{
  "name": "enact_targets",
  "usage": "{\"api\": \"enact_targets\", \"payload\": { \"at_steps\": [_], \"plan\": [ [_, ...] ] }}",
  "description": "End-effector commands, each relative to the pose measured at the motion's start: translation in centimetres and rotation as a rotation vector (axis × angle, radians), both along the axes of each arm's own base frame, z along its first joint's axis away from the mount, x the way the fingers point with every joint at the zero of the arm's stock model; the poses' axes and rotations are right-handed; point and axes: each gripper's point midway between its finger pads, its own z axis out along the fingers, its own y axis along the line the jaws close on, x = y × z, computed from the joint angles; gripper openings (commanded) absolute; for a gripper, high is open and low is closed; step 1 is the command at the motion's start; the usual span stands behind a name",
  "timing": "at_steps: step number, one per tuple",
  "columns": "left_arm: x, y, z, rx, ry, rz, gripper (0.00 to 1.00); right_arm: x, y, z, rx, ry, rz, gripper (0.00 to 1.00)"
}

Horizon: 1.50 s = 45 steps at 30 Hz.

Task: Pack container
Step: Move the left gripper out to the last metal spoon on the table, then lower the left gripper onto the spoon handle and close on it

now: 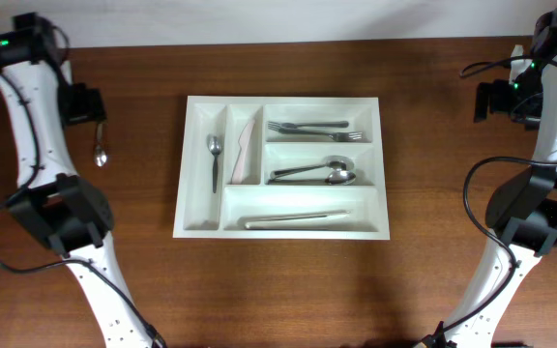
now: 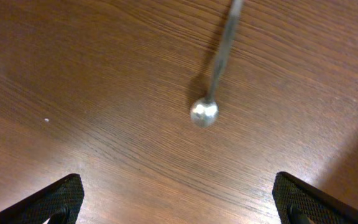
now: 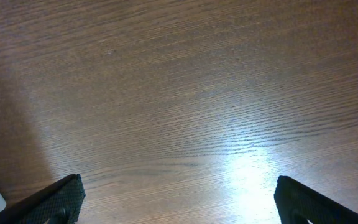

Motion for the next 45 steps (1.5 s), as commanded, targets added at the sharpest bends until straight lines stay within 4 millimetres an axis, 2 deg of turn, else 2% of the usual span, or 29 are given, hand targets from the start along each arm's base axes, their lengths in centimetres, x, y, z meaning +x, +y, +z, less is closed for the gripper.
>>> {"api": "enact_targets", "payload": {
  "at_steps": [1, 4, 10, 20, 40, 45],
  "plan": [
    [0.1, 1.3, -1.0, -0.076, -0.030, 0.044, 0.99, -0.1, 0.1, 0.1, 0.005, -0.001, 0.006, 0.99],
    [0.4, 1.9, -1.7, -0.075, -0.032, 0.046, 0.99, -0.1, 0.1, 0.1, 0.005, -0.001, 0.006, 0.99],
    [2.2, 2.0, -3.9, -0.060, -0.047, -0.003, 0.99, -0.1, 0.1, 0.1, 0.005, -0.001, 0.006, 0.99],
    [2.6, 2.1, -7.9, -0.080, 0.005, -0.016, 0.99, -0.1, 0.1, 0.1, 0.005, -0.001, 0.006, 0.99],
    [4.3, 2.0, -8.2, -0.092, -0.057, -0.077, 0.99, -0.1, 0.1, 0.1, 0.005, -0.001, 0.006, 0.99],
    [4.1, 1.9, -9.3, -0.099, -0.033, -0.091, 1.00, -0.1, 0.1, 0.1, 0.005, -0.001, 0.006, 0.99]
  ]
}}
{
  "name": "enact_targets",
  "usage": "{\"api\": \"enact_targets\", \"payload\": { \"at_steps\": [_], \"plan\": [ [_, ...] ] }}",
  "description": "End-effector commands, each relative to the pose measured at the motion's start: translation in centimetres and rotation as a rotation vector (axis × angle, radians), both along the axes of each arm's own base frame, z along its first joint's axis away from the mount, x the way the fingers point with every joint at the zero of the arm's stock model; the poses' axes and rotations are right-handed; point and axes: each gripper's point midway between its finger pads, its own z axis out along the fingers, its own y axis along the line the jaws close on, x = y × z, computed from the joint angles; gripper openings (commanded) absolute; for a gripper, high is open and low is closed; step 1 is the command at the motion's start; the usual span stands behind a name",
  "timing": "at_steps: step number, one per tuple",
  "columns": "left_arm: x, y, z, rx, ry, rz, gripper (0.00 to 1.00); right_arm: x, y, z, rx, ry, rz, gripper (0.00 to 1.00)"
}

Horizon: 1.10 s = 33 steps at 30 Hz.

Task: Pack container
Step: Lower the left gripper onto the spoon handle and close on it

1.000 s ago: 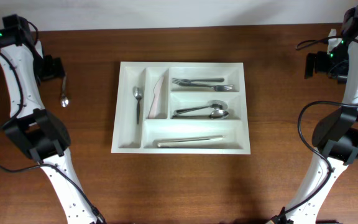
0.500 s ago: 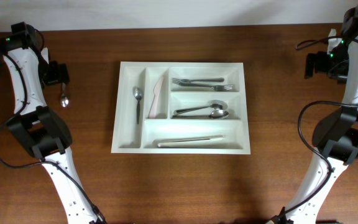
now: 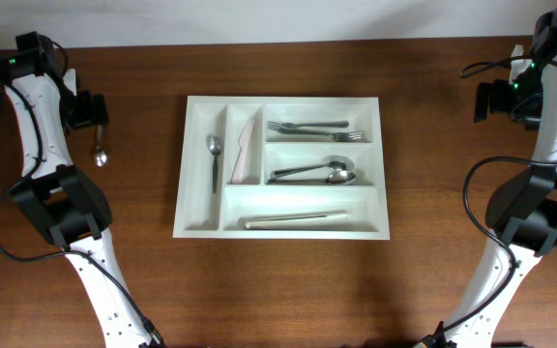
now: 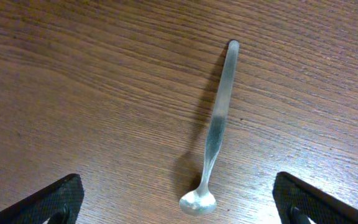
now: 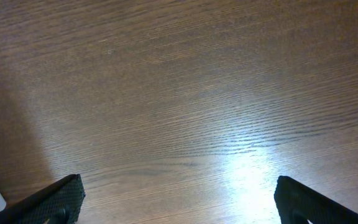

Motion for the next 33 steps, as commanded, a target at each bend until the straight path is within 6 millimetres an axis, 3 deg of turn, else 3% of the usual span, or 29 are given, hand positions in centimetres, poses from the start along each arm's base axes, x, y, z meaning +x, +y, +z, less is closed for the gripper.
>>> {"api": "enact_targets", "payload": {
  "at_steps": [1, 8, 14, 23, 33],
  "plan": [
    [-0.2, -0.4, -2.0, -0.023, 0.035, -0.029, 1.00, -0.1, 0.1, 0.1, 0.005, -0.001, 0.006, 0.99],
    [-0.8, -0.6, -3.9, -0.040, 0.082, -0.029, 1.00, -0.1, 0.1, 0.1, 0.005, -0.001, 0.006, 0.99],
    [-0.5, -0.5, -3.9, -0.036, 0.070, -0.029, 1.00, -0.1, 0.1, 0.1, 0.005, -0.001, 0.006, 0.99],
    [-1.0, -0.7, -5.9, -0.052, 0.113, -0.029, 1.00, -0.1, 0.1, 0.1, 0.005, -0.001, 0.006, 0.99],
    [-1.2, -0.7, -6.6, -0.056, 0.124, -0.029, 1.00, -0.1, 0.1, 0.1, 0.005, -0.001, 0.006, 0.99]
  ]
}}
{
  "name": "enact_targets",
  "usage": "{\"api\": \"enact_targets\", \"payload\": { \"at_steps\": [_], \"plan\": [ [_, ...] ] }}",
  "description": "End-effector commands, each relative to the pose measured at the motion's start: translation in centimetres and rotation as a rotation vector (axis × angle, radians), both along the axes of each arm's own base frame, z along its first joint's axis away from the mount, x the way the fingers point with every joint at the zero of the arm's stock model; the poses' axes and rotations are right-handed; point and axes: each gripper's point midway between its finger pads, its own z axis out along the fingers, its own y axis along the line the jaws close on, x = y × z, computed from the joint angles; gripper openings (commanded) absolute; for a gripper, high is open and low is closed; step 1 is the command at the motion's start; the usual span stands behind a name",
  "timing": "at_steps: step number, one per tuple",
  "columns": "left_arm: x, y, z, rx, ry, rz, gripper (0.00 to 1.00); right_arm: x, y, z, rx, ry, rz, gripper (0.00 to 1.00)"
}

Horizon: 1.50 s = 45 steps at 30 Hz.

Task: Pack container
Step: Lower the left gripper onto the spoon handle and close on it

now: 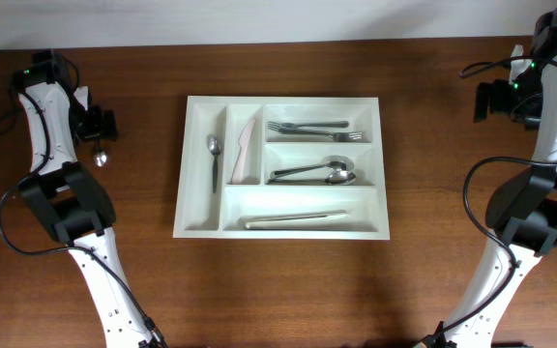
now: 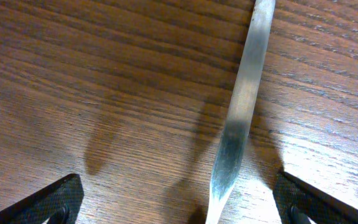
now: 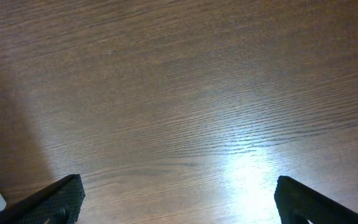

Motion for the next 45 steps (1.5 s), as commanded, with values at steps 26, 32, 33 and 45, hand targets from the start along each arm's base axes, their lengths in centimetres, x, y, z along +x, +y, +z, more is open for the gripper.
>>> {"api": "enact_targets", "payload": {
  "at_steps": [26, 32, 33, 45],
  "plan": [
    [0.37, -0.94, -1.42, -0.061, -0.007, -0.015, 0.97, -0.06, 0.08, 0.06, 0.005, -0.001, 0.005, 0.99],
    [0.37, -0.93, -1.42, -0.061, -0.007, -0.016, 0.89, -0.06, 0.08, 0.06, 0.005, -0.001, 0.005, 0.99],
    [0.38, -0.93, -1.42, -0.061, -0.007, -0.015, 0.82, -0.06, 0.08, 0.06, 0.005, -0.001, 0.005, 0.99],
    [0.39, -0.95, -1.42, -0.061, -0.007, -0.016, 0.40, -0.06, 0.08, 0.06, 0.005, -0.001, 0.005, 0.99]
  ]
}}
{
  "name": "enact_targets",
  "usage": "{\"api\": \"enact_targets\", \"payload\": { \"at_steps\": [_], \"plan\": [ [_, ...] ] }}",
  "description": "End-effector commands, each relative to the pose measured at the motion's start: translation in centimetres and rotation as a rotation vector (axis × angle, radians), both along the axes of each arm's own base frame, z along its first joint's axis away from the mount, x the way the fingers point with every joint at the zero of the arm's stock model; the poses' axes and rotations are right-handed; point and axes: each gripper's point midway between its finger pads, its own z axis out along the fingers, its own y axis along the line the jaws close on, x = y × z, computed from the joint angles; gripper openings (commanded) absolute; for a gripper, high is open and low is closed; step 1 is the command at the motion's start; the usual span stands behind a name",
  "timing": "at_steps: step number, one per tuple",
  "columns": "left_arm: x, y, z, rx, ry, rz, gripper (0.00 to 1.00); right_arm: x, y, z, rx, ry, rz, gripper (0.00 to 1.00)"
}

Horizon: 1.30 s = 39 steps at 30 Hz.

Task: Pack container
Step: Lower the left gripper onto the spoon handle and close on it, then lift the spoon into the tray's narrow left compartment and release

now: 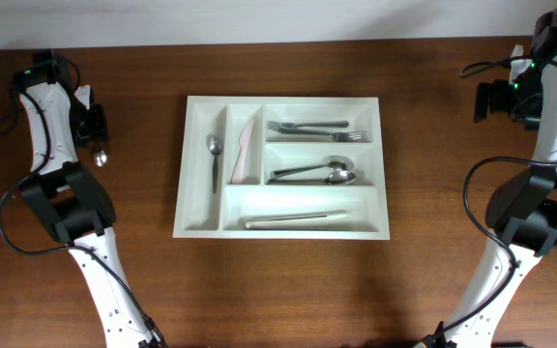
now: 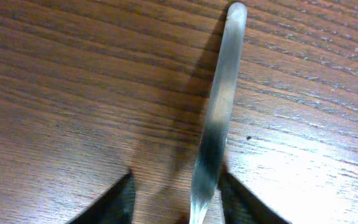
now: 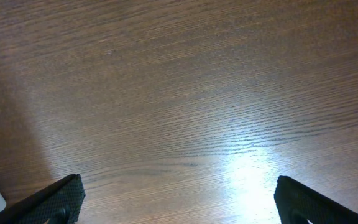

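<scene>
A small metal spoon (image 2: 219,93) lies on the wooden table left of the white cutlery tray (image 1: 283,99); overhead, its bowl (image 1: 100,155) shows just below my left gripper (image 1: 94,126). In the left wrist view my left gripper (image 2: 176,190) straddles the handle with its jaws narrowed. The right finger (image 2: 244,202) touches the handle, while the left finger (image 2: 110,202) stands a little apart from it. My right gripper (image 3: 179,199) is open over bare wood at the far right (image 1: 491,101).
The tray's compartments hold a small spoon (image 1: 214,155), a knife (image 1: 248,150), forks (image 1: 317,129), two spoons (image 1: 312,174) and a long utensil (image 1: 293,219). Both arm bases stand at the table's front corners.
My left gripper's fingers have drawn inward from wide open to close beside the spoon handle. The spoon lies in the same place. My right arm has not moved.
My left gripper was open above the spoon's bowl end, then over the whole spoon, then low over its handle with jaws wide. Now the jaws have narrowed around the handle. My right gripper has stayed open over bare table throughout.
</scene>
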Motion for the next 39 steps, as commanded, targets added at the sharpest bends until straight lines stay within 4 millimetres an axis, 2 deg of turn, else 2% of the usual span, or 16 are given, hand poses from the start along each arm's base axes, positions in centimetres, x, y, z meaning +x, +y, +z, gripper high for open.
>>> {"api": "enact_targets", "payload": {
  "at_steps": [1, 15, 17, 22, 26, 31, 35, 39],
  "plan": [
    [-0.1, -0.3, -1.3, -0.021, 0.015, -0.006, 0.38, -0.1, 0.1, 0.1, 0.005, -0.001, 0.006, 0.99],
    [-0.1, -0.3, -1.3, -0.021, 0.015, -0.006, 0.10, -0.1, 0.1, 0.1, 0.005, -0.001, 0.006, 0.99],
    [-0.1, -0.3, -1.3, -0.021, 0.015, -0.006, 0.02, -0.1, 0.1, 0.1, 0.005, -0.001, 0.006, 0.99],
    [-0.1, -0.3, -1.3, -0.021, 0.015, -0.006, 0.02, -0.1, 0.1, 0.1, 0.005, -0.001, 0.006, 0.99],
    [0.0, -1.1, -0.6, -0.061, 0.004, -0.011, 0.02, -0.1, 0.1, 0.1, 0.005, -0.001, 0.006, 0.99],
    [0.8, -2.7, 2.1, -0.150, -0.059, -0.021, 0.02, -0.1, 0.1, 0.1, 0.005, -0.001, 0.006, 0.99],
    [1.2, -4.4, 5.7, -0.230, -0.125, -0.045, 0.02, -0.1, 0.1, 0.1, 0.005, -0.001, 0.006, 0.99],
    [1.0, -6.0, 9.4, -0.240, -0.175, -0.072, 0.02, -0.1, 0.1, 0.1, 0.005, -0.001, 0.006, 0.99]
  ]
}}
